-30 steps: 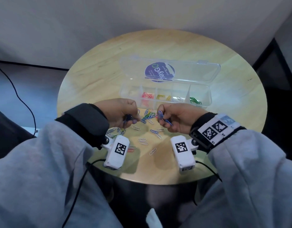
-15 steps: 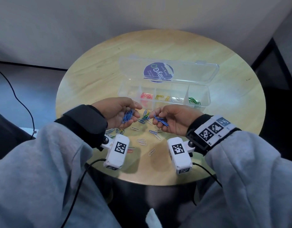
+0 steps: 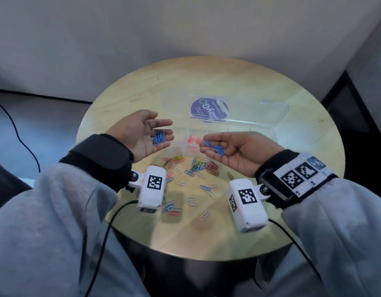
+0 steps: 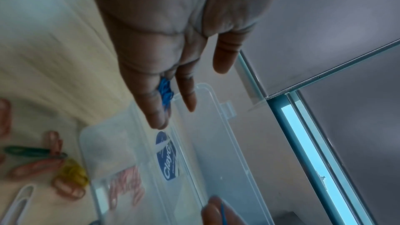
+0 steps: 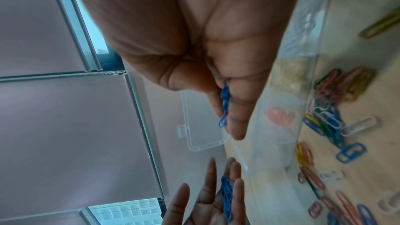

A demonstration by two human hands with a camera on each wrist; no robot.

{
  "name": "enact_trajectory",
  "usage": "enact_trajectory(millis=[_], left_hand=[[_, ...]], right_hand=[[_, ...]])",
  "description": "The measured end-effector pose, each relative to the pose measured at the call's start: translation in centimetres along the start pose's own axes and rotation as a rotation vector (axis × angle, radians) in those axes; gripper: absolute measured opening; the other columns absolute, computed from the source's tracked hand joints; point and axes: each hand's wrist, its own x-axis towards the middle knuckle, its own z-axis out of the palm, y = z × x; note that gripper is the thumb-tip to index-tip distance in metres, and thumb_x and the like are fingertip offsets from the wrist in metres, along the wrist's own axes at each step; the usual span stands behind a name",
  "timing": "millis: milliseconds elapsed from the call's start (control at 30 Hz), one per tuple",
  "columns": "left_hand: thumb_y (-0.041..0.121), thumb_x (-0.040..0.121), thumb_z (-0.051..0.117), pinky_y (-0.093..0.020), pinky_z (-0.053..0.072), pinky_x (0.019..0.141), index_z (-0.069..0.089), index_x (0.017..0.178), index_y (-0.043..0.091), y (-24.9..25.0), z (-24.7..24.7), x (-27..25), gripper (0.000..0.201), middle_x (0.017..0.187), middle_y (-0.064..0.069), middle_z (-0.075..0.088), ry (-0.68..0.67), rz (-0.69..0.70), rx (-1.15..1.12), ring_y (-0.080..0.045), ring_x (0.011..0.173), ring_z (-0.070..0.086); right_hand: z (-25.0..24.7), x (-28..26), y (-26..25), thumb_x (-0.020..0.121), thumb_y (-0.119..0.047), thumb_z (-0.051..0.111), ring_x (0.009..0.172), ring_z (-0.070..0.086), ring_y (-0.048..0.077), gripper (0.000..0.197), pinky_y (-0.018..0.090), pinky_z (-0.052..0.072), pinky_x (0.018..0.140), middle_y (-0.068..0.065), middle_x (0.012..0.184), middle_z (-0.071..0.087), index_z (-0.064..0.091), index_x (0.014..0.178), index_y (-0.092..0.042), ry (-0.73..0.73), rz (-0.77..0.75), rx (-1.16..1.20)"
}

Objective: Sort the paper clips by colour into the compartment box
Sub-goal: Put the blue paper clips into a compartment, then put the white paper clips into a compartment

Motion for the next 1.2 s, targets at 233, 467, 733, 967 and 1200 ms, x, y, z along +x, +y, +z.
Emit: enact_trajectory(millis=[233,467,733,967,1200], left_hand=[[0.041,0.096,0.033,-0.03,0.047,0.087,0.059,0.095,0.004,1.2,-0.7,1.9,0.046,0.098,-0.014,0.052,0.014,-0.014,0.009,-0.023,0.092,0.055],[0.052,0.092,0.039,-0.027,0.044,0.071,0.059,0.099,0.005,1.8,-0.2,3.4,0.052,0.089,-0.012,0.049,0.006,0.006,-0.02,-0.022,0.079,0.051],[0.055,0.092,0.035,-0.027,0.04,0.091,0.058,0.106,0.013,1.4,0.1,3.3,0.05,0.102,-0.007,0.046,-0.03,0.029,0.009,-0.02,0.1,0.047],[0.015,0.093,0.049,-0.023,0.043,0.057,0.056,0.093,0.015,-1.0,2.5,-0.1,0.007,0.076,-0.001,0.054,-0.051,0.105,0.74,-0.014,0.063,0.052],[0.019,0.083,0.058,-0.024,0.036,0.071,0.055,0.12,0.02,-5.8,4.1,-1.3,0.038,0.117,-0.002,0.057,-0.044,0.114,1.743,-0.02,0.099,0.055]], right_hand=[[3.9,4.3,-1.1,0.084,0.013,0.019,0.08,0.055,0.028,0.033,0.022,0.056,0.062,0.019,0.091,0.051,0.05,0.091,0.005,0.074,0.0,-0.109],[6.6,7.1,-1.5,0.082,0.013,0.022,0.065,0.04,0.019,0.028,0.024,0.04,0.063,0.012,0.081,0.038,0.046,0.09,0.0,0.15,-0.007,-0.236],[6.2,5.9,-1.1,0.089,0.009,0.029,0.105,0.05,0.022,0.041,0.03,0.045,0.091,0.013,0.1,0.05,0.05,0.124,0.005,0.111,-0.01,-0.329],[2.9,1.1,-0.9,0.091,-0.009,0.051,0.084,0.06,0.019,0.01,0.032,0.053,0.081,0.004,0.09,0.061,0.059,0.092,-0.016,0.168,-0.057,-1.076],[-1.5,-1.8,2.8,0.083,-0.032,0.062,0.095,0.054,0.014,0.032,0.027,0.046,0.088,-0.004,0.11,0.059,0.058,0.113,-0.024,0.24,0.123,-1.851]])
